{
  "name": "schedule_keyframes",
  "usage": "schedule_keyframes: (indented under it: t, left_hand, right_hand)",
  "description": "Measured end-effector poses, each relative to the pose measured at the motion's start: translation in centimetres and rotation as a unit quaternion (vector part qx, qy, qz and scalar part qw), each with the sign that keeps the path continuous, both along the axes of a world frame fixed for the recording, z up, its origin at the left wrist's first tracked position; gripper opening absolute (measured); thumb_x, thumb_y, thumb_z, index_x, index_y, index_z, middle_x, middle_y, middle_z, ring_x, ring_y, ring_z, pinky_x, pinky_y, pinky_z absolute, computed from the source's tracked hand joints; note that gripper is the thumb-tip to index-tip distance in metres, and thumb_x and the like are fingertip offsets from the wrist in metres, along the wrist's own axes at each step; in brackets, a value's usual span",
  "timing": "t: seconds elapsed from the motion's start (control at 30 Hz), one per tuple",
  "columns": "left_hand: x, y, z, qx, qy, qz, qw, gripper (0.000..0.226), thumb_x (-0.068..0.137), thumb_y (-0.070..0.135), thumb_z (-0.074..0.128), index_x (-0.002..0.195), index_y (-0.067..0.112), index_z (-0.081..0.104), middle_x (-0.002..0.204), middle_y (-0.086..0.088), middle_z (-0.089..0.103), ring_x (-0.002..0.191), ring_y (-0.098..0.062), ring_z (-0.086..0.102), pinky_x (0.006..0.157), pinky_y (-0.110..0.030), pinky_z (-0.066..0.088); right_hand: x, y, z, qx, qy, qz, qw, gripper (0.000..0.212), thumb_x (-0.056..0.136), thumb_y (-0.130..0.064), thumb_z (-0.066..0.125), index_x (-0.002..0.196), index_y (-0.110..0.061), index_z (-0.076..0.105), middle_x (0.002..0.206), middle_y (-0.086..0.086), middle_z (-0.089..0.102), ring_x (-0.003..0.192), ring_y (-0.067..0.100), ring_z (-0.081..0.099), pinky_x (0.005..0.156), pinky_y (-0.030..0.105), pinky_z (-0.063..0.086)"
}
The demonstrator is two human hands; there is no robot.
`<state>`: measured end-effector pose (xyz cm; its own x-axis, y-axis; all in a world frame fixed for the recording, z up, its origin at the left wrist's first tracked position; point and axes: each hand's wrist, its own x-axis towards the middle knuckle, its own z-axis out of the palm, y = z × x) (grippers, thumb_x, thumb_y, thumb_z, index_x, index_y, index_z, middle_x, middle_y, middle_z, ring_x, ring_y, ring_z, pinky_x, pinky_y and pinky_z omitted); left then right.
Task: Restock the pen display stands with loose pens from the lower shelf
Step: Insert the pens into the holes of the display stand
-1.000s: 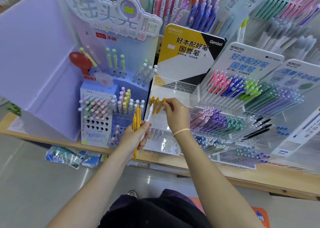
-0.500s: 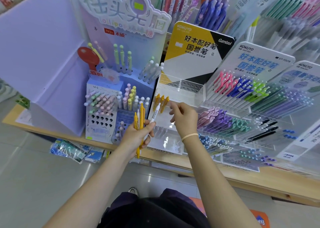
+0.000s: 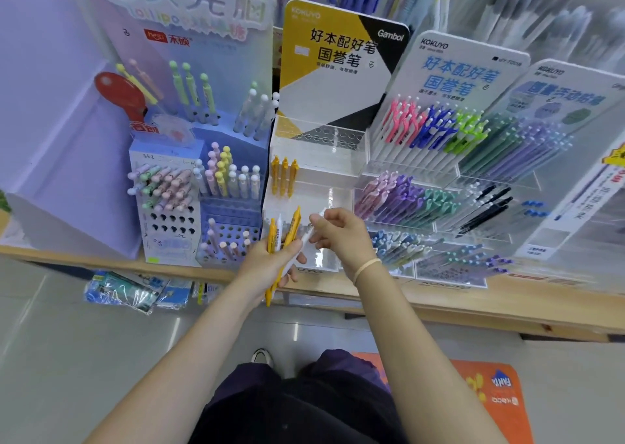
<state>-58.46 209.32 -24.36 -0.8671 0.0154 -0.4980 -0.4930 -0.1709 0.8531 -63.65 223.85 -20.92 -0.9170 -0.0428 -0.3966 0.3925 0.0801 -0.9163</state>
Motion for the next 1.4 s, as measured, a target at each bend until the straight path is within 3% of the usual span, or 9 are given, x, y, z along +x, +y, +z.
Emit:
schedule_keyframes:
  t: [0.13,0.37,0.5,0.67,0.93,1.07,1.13,1.2,1.4]
  left_hand:
    - [0.9,0.1,-0.9,-0.013,-0.004,0.008,1.0,0.013,0.099,0.024,0.062,0.103,0.013,0.068,0.08,-0.006,0.073,0.051,-0.019,0.06,0.04,-0.024,0.037]
    - [2.6,0.7,-3.1,-0.001,-0.077,0.044,0.996,0.023,0.101,0.036,0.057,0.116,0.021,0.066,0.096,-0.01,0.077,0.067,-0.024,0.073,0.054,-0.03,0.056]
    - [3.2,0.8,-3.8,-0.027,-0.068,0.057,0.996,0.025,0.101,0.042,0.056,0.12,0.029,0.066,0.096,-0.008,0.074,0.064,-0.021,0.071,0.054,-0.026,0.053]
    - [3.1,0.6,-3.7,-0.039,-0.051,0.054,0.996,0.024,0.102,0.041,0.054,0.118,0.029,0.068,0.076,-0.002,0.066,0.052,-0.015,0.055,0.049,-0.025,0.043]
    - [2.8,0.4,-3.8,-0.021,-0.057,0.059,0.996,0.025,0.106,0.035,0.049,0.115,0.022,0.068,0.074,0.0,0.065,0.051,-0.011,0.051,0.044,-0.022,0.037]
    - [2.8,0.2,-3.7,-0.009,-0.055,0.052,0.997,0.024,0.106,0.032,0.049,0.115,0.018,0.067,0.074,-0.002,0.067,0.05,-0.013,0.052,0.043,-0.022,0.035]
    - [2.8,0.1,-3.6,-0.005,-0.058,0.057,0.997,0.023,0.105,0.03,0.05,0.115,0.015,0.065,0.076,-0.004,0.068,0.05,-0.015,0.052,0.042,-0.022,0.035]
    - [2.7,-0.1,-3.6,0.001,-0.062,0.065,0.996,0.022,0.105,0.028,0.052,0.115,0.012,0.063,0.078,-0.007,0.068,0.051,-0.016,0.053,0.042,-0.022,0.036]
    - [2.8,-0.8,-3.5,0.047,-0.051,0.069,0.995,0.023,0.104,0.027,0.053,0.118,0.014,0.065,0.081,-0.008,0.066,0.054,-0.016,0.055,0.043,-0.024,0.038]
  right_hand:
    - [1.3,0.9,-1.5,-0.07,-0.032,0.019,0.997,0.012,0.095,-0.002,0.061,0.087,-0.008,0.067,0.073,0.007,0.066,0.066,0.018,0.063,0.064,0.025,0.054]
    - [2.5,1.8,-3.5,0.012,0.039,-0.119,0.992,0.008,0.091,0.002,0.064,0.098,0.005,0.067,0.067,0.012,0.064,0.057,0.017,0.063,0.062,0.027,0.057]
    - [3.1,2.0,-4.5,0.117,0.128,-0.131,0.976,0.011,0.092,-0.005,0.065,0.091,-0.016,0.069,0.077,0.008,0.069,0.069,0.018,0.066,0.073,0.032,0.059]
    - [2.6,0.9,-6.0,0.206,0.195,-0.116,0.952,0.012,0.09,-0.011,0.066,0.098,-0.006,0.074,0.087,0.009,0.071,0.081,0.023,0.067,0.08,0.039,0.055]
    - [1.5,-0.6,-6.7,0.27,0.281,-0.089,0.917,0.012,0.088,0.0,0.067,0.098,0.001,0.073,0.089,0.012,0.07,0.084,0.023,0.064,0.079,0.026,0.049]
    - [1.6,-0.9,-8.0,0.295,0.268,-0.06,0.915,0.013,0.089,0.0,0.066,0.1,0.002,0.073,0.091,0.015,0.071,0.085,0.026,0.065,0.079,0.021,0.045]
    - [1.5,-1.0,-8.4,0.308,0.249,-0.04,0.917,0.014,0.09,-0.002,0.066,0.102,0.002,0.073,0.094,0.016,0.072,0.088,0.029,0.066,0.082,0.028,0.047]
    - [1.3,-1.0,-8.7,0.32,0.239,-0.017,0.917,0.013,0.091,-0.006,0.066,0.099,0.001,0.074,0.091,0.015,0.072,0.086,0.03,0.066,0.079,0.033,0.05]
    - [0.7,-0.9,-8.9,0.347,0.181,0.02,0.92,0.017,0.095,-0.015,0.064,0.095,-0.001,0.073,0.086,0.014,0.072,0.082,0.028,0.063,0.07,0.029,0.042]
